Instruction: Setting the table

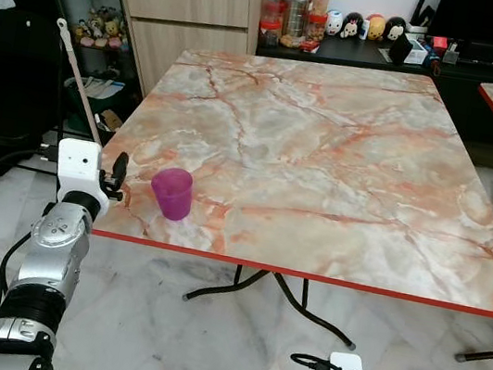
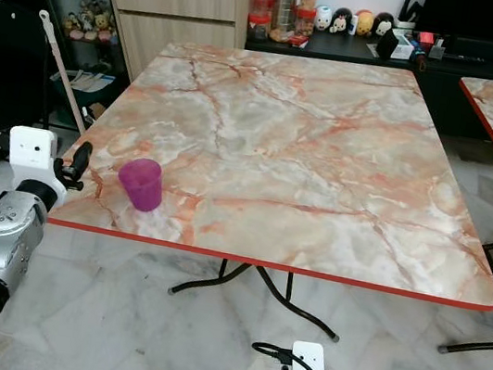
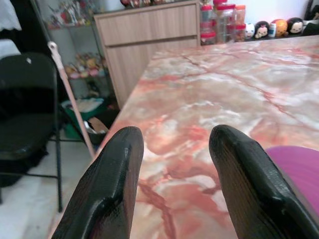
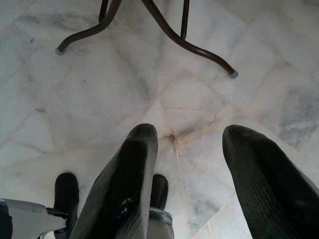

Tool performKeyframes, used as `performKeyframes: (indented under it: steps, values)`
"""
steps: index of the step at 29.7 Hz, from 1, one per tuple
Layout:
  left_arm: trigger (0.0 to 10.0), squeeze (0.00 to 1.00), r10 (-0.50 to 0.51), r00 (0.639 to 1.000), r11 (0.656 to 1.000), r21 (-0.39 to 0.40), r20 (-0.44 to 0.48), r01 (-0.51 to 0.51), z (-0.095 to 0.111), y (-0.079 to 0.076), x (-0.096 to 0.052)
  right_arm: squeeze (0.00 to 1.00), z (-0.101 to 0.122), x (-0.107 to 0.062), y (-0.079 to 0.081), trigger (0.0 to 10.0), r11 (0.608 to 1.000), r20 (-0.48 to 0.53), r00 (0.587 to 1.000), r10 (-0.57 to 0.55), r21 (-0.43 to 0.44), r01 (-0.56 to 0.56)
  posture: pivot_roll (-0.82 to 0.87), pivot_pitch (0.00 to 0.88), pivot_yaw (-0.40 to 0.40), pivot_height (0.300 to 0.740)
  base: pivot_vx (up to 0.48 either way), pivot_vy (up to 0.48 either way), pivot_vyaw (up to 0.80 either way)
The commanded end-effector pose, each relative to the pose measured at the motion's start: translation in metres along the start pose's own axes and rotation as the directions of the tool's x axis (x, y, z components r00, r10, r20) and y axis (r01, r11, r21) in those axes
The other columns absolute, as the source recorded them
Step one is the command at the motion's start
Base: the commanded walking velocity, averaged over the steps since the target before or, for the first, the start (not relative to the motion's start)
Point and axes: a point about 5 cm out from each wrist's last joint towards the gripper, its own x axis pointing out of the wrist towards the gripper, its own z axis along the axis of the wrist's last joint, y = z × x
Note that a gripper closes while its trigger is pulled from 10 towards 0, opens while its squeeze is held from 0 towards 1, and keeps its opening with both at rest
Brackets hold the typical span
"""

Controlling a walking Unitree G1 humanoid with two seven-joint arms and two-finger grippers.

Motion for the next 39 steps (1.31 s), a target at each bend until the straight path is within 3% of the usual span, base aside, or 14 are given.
performKeyframes:
  steps: [1, 5, 14, 17, 23, 39]
  values:
    - [10.0, 0.00, -0.024, 0.999, 0.998, -0.054, 0.041, 0.026, 0.015, -0.003, 0.008, 0.00, -0.002, 0.000, 0.004, 10.0, 1.000, -0.011, 1.000, 0.004, 0.023, -0.004, 0.07, 0.000, 0.090, 0.740, 0.000, 0.000, 0.00]
    - [10.0, 0.00, 0.063, 0.993, 0.996, -0.071, 0.105, -0.055, 0.018, 0.000, 0.005, 0.00, -0.003, -0.001, 0.005, 10.0, 1.000, -0.012, 1.000, 0.008, 0.023, -0.008, 0.06, 0.000, 0.088, 0.740, 0.000, 0.000, 0.00]
    - [10.0, 0.00, 0.119, 0.948, 0.990, -0.113, 0.294, -0.089, 0.051, -0.016, 0.008, 0.00, -0.007, -0.001, 0.007, 10.0, 0.998, -0.034, 0.998, 0.045, 0.047, -0.043, 0.07, 0.000, 0.075, 0.740, 0.000, 0.000, 0.00]
    - [10.0, 0.00, 0.125, 0.937, 0.989, -0.113, 0.325, -0.093, 0.060, -0.018, 0.010, 0.00, -0.027, -0.007, 0.003, 10.0, 0.997, -0.092, 0.996, 0.014, 0.077, -0.007, 0.07, 0.000, 0.072, 0.740, 0.000, 0.000, 0.00]
    - [10.0, 0.00, 0.133, 0.929, 0.988, -0.116, 0.345, -0.099, 0.067, -0.015, 0.010, 0.00, -0.044, -0.013, 0.000, 10.0, 0.997, -0.120, 0.993, 0.017, 0.072, -0.009, 0.07, 0.000, 0.073, 0.740, 0.000, 0.000, 0.00]
    - [10.0, 0.00, 0.128, 0.933, 0.990, -0.103, 0.335, -0.099, 0.061, -0.014, 0.008, 0.00, -0.034, -0.010, -0.001, 10.0, 0.996, -0.093, 0.996, 0.010, 0.088, -0.001, 0.06, 0.004, 0.072, 0.740, 0.262, 0.000, 0.00]
